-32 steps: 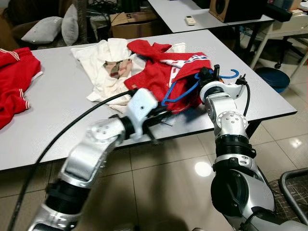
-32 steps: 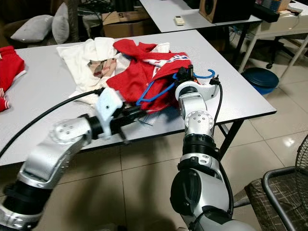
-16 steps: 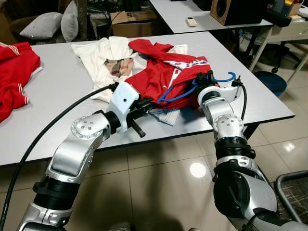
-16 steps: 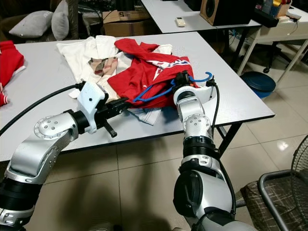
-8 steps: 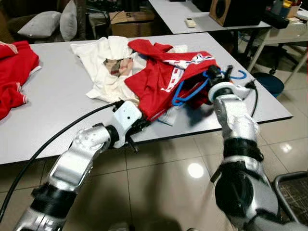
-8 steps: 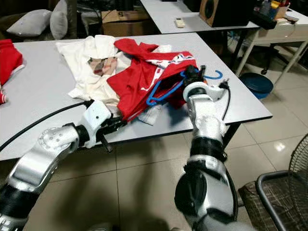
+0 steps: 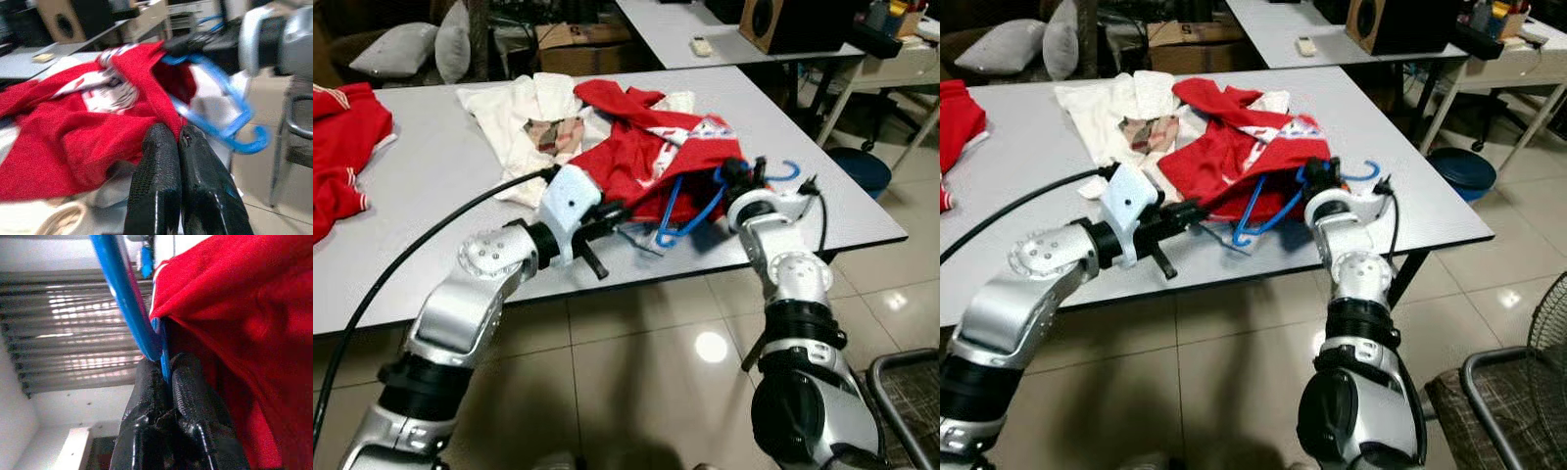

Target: Hang hanger

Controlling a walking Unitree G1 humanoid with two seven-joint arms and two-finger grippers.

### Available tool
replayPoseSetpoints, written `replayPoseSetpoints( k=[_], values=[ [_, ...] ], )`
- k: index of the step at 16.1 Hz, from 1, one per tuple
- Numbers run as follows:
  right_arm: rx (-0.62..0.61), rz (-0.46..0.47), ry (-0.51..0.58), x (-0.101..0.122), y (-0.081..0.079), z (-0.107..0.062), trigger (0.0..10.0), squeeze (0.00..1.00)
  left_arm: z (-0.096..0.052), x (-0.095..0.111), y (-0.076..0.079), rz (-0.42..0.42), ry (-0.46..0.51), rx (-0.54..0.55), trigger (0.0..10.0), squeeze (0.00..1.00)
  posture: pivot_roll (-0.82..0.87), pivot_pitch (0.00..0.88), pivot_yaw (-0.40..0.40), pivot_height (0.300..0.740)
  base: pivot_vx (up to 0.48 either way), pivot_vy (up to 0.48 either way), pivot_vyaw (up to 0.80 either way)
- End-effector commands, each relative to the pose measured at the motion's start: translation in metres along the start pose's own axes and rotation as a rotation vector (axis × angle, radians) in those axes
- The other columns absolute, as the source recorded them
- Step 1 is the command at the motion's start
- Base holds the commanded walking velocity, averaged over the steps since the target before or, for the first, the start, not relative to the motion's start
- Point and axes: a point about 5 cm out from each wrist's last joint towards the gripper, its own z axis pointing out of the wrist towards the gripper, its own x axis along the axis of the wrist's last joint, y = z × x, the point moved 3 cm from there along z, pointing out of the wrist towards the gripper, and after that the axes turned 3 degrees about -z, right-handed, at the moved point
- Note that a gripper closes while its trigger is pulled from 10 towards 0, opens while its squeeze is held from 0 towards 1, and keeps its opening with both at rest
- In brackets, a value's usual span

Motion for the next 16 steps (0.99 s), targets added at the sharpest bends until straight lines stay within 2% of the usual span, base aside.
replayPoseSetpoints(
  k=[1, 3, 5, 7, 11, 14, 16],
  values=[
    [0.025, 0.000, 0.022, 0.002, -0.015, 0.006, 10.0, 0.00, 0.000, -0.004, 0.015, -0.001, -0.028, -0.083, 0.0, 0.00, 0.07, 0.000, 0.003, 0.740, 0.000, 0.000, 0.00],
    [0.034, 0.008, 0.022, 0.000, -0.021, 0.010, 10.0, 0.00, 0.002, -0.007, 0.021, 0.003, -0.050, -0.112, 0.0, 0.00, 0.07, 0.000, 0.000, 0.740, 0.000, 0.000, 0.00],
    [0.054, 0.027, 0.022, -0.002, -0.028, 0.013, 10.0, 0.00, 0.002, -0.012, 0.019, 0.022, -0.080, -0.087, 0.0, 0.00, 0.08, 0.002, -0.005, 0.740, 0.000, 0.000, 0.00],
    [0.052, 0.025, 0.026, -0.001, -0.028, 0.014, 10.0, 0.00, 0.002, -0.010, 0.017, 0.017, -0.072, -0.080, 0.0, 0.00, 0.08, 0.003, -0.006, 0.740, 0.000, 0.000, 0.00],
    [0.004, -0.074, 0.019, -0.013, -0.022, 0.021, 10.0, 0.00, 0.017, 0.032, 0.029, -0.083, 0.113, -0.148, 0.0, 0.00, 0.09, 0.000, -0.011, 0.740, 0.000, 0.000, 0.00],
    [-0.008, -0.063, 0.048, -0.011, -0.025, 0.024, 10.0, 0.00, 0.019, 0.041, 0.032, -0.099, 0.141, -0.174, 0.0, 0.00, 0.09, 0.000, -0.012, 0.740, 0.000, 0.000, 0.00],
    [-0.043, -0.071, 0.084, -0.009, -0.026, 0.026, 10.0, 0.00, 0.023, 0.044, 0.039, -0.130, 0.153, -0.203, 0.0, 0.00, 0.09, 0.000, -0.011, 0.740, 0.000, 0.000, 0.00]
  ],
)
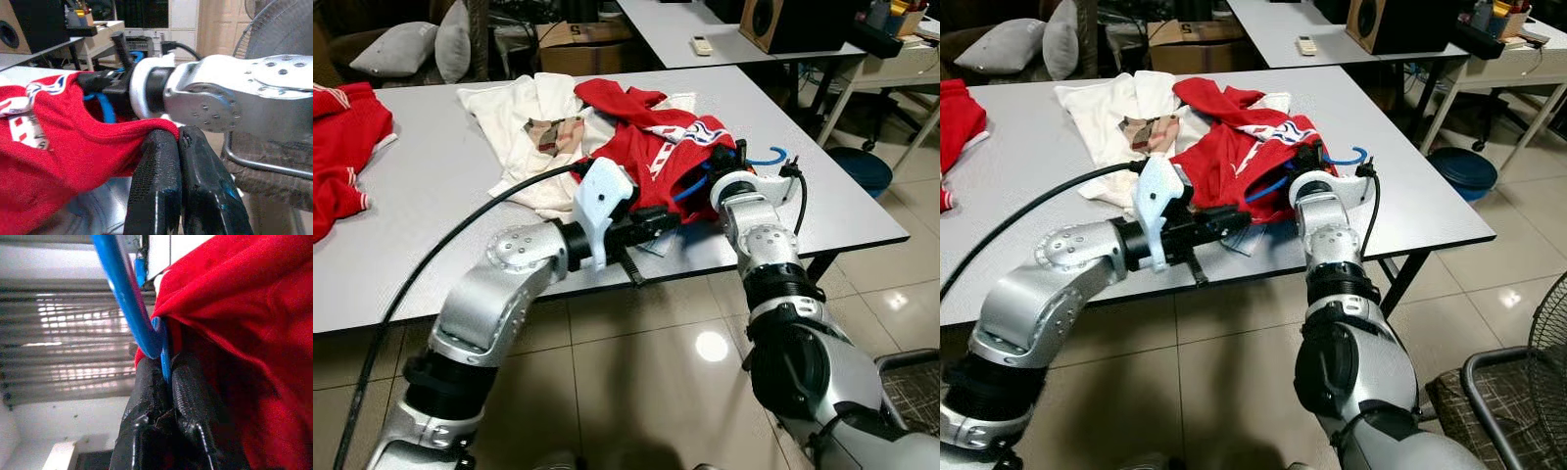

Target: Hang hanger

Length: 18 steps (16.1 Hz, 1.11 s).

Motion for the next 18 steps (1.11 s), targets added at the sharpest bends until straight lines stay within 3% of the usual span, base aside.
replayPoseSetpoints(
  k=[1, 4, 6, 7, 9, 11, 13, 14, 15, 16, 18],
  values=[
    [-0.006, -0.016, 0.027, 0.003, -0.007, 0.002, 10.0, 0.00, 0.005, 0.014, 0.012, 0.034, 0.035, -0.058, 0.0, 0.00, 0.09, 0.000, -0.011, 0.740, 0.000, 0.000, 0.00],
    [-0.075, -0.073, -0.008, -0.017, -0.004, 0.001, 10.0, 0.00, 0.018, 0.021, 0.011, 0.016, 0.076, -0.027, 0.0, 0.00, 0.08, 0.000, -0.008, 0.740, 0.000, 0.000, 0.00],
    [-0.028, -0.197, -0.116, -0.048, -0.009, -0.004, 10.0, 0.00, 0.025, 0.040, 0.002, -0.011, 0.171, 0.038, 0.0, 0.00, 0.07, 0.000, -0.004, 0.740, 0.000, 0.000, 0.00],
    [-0.017, -0.238, -0.140, -0.053, -0.007, -0.006, 10.0, 0.00, 0.025, 0.047, -0.005, -0.026, 0.205, 0.081, 0.0, 0.00, 0.07, 0.000, -0.001, 0.740, 0.000, 0.000, 0.00],
    [-0.026, -0.257, -0.157, -0.047, -0.002, -0.010, 10.0, 0.00, 0.023, 0.050, -0.020, -0.003, 0.198, 0.158, 0.0, 0.00, 0.06, 0.000, 0.007, 0.740, 0.000, 0.000, 0.00],
    [0.028, -0.256, -0.151, -0.030, -0.010, -0.019, 10.0, 0.00, 0.021, 0.036, -0.028, 0.109, 0.097, 0.207, 0.0, 0.00, 0.04, 0.000, 0.018, 0.740, 0.000, 0.000, 0.00],
    [0.097, -0.274, -0.150, -0.017, -0.021, -0.031, 10.0, 0.00, 0.022, 0.028, -0.035, 0.128, 0.065, 0.252, 0.2, 0.00, 0.02, 0.000, 0.027, 0.740, 0.000, 0.000, 0.00],
    [0.116, -0.285, -0.147, -0.012, -0.023, -0.036, 10.0, 0.00, 0.023, 0.028, -0.035, 0.120, 0.070, 0.252, 1.1, 0.00, 0.02, 0.000, 0.033, 0.740, 0.000, 0.000, 0.00],
    [0.149, -0.299, -0.172, -0.009, -0.025, -0.047, 10.0, 0.00, 0.030, 0.030, -0.027, 0.090, 0.099, 0.202, 4.5, 0.00, 0.00, 0.000, 0.042, 0.740, 0.000, 0.000, 0.00],
    [0.171, -0.330, -0.219, -0.015, -0.024, -0.053, 10.0, 0.00, 0.036, 0.029, -0.024, 0.077, 0.105, 0.189, 10.0, 0.00, -0.01, 0.000, 0.056, 0.740, 0.000, 0.000, 0.00],
    [0.183, -0.400, -0.257, -0.022, -0.022, -0.059, 10.0, 0.00, 0.043, 0.028, -0.020, 0.053, 0.118, 0.142, 10.0, 0.00, -0.02, 0.000, 0.067, 0.740, 0.000, 0.000, 0.00]
  ],
)
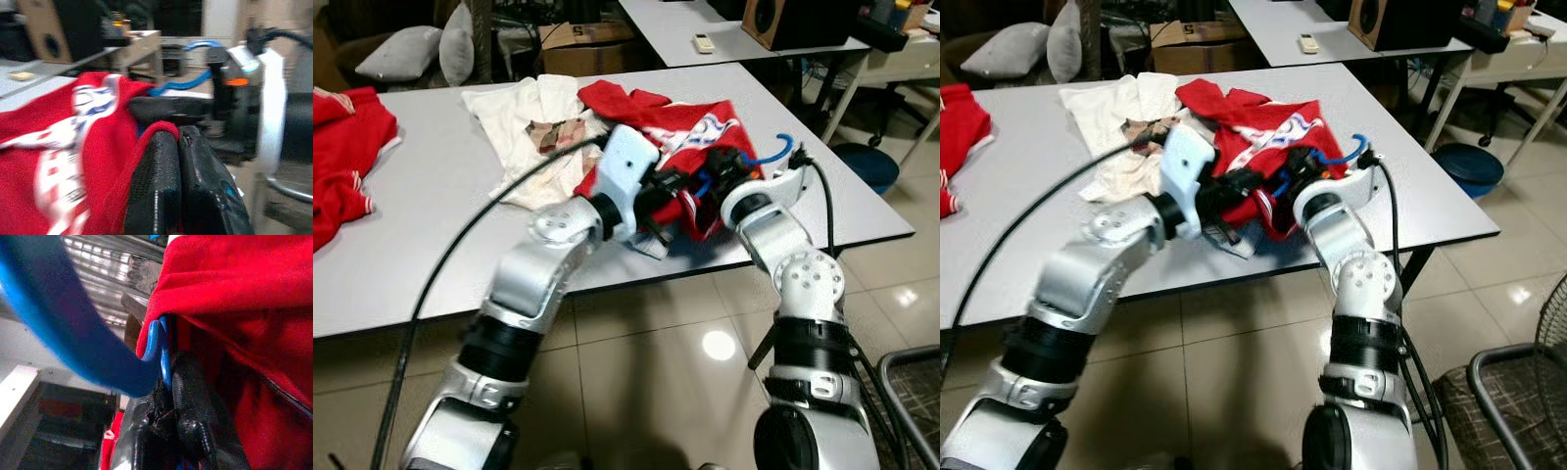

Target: Hang hanger

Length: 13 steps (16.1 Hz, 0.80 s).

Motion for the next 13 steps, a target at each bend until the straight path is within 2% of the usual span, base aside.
replayPoseSetpoints(
  k=[1, 3, 6, 8, 9, 10, 11, 13],
  values=[
    [0.033, -0.021, -0.049, -0.011, -0.011, -0.001, 10.0, 0.00, 0.005, 0.026, 0.012, 0.019, 0.085, -0.108, 10.0, 1.00, -0.03, 0.000, 0.072, 0.740, 0.000, 0.000, 0.00],
    [0.015, -0.006, -0.027, -0.003, -0.007, -0.004, 10.0, 0.00, 0.003, 0.029, 0.016, 0.041, 0.086, -0.154, 10.0, 1.00, -0.03, 0.000, 0.069, 0.740, 0.000, 0.000, 0.00],
    [0.008, -0.008, -0.023, 0.004, -0.002, -0.007, 10.0, 0.00, -0.003, 0.028, 0.003, 0.062, 0.062, -0.121, 10.0, 1.00, -0.02, 0.000, 0.061, 0.740, 0.000, 0.000, 0.00],
    [-0.004, -0.047, -0.027, 0.007, 0.001, -0.008, 10.0, 0.00, -0.009, 0.031, -0.008, 0.049, 0.074, -0.075, 10.0, 1.00, -0.02, 0.000, 0.058, 0.740, 0.000, 0.000, 0.00],
    [-0.004, -0.047, -0.027, 0.007, 0.001, -0.008, 10.0, 0.00, -0.009, 0.031, -0.008, 0.049, 0.074, -0.075, 10.0, 1.00, -0.02, 0.000, 0.058, 0.740, 0.000, 0.000, 0.00],
    [-0.002, -0.058, -0.027, 0.012, 0.002, -0.009, 10.0, 0.00, -0.020, 0.043, -0.027, 0.002, 0.129, 0.003, 10.0, 0.75, -0.02, 0.000, 0.052, 0.740, 0.000, 0.000, 0.80],
    [0.008, -0.067, -0.026, 0.016, 0.000, -0.010, 10.0, 0.00, -0.028, 0.050, -0.037, -0.034, 0.165, 0.035, 10.0, 0.00, -0.01, 0.000, 0.047, 0.740, 0.000, 0.000, 0.80],
    [0.015, -0.069, -0.028, 0.018, 0.000, -0.010, 10.0, 0.00, -0.033, 0.053, -0.038, -0.052, 0.180, 0.021, 10.0, 0.00, -0.01, 0.000, 0.043, 0.740, 0.000, 0.000, 0.80]
  ],
)
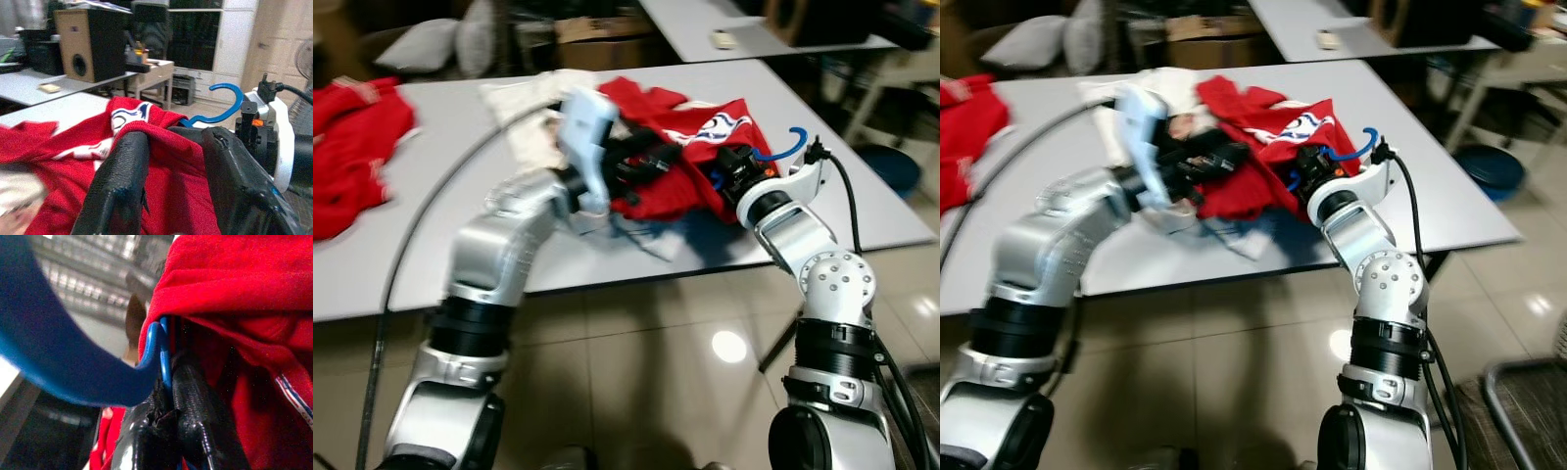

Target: Hang hanger

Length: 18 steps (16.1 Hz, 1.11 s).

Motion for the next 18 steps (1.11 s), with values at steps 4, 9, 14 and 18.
replayPoseSetpoints(
  k=[4, 9, 14, 18],
  values=[
    [0.011, -0.015, -0.037, -0.002, -0.001, -0.001, 10.0, 0.00, -0.007, 0.005, -0.002, 0.048, -0.025, 0.022, 10.0, 0.00, -0.01, 0.000, 0.036, 0.740, 0.000, 0.000, 0.80],
    [0.002, -0.025, -0.051, -0.003, 0.000, -0.001, 10.0, 0.00, -0.013, -0.018, 0.036, 0.071, -0.213, -0.250, 10.0, 1.00, -0.01, 0.000, 0.038, 0.740, 0.000, 0.000, 0.80],
    [-0.014, -0.077, -0.018, 0.009, 0.003, -0.002, 10.0, 0.00, -0.041, -0.033, 0.026, 0.285, -0.512, -0.354, 10.0, 1.00, -0.01, 0.000, 0.059, 0.740, 0.000, 0.000, 0.80],
    [-0.010, -0.100, 0.023, 0.026, 0.003, -0.005, 10.0, 0.00, -0.078, -0.028, 0.024, 0.260, -0.622, -0.460, 10.0, 1.00, 0.00, 0.000, 0.060, 0.740, 0.000, 0.000, 0.80]
  ],
)
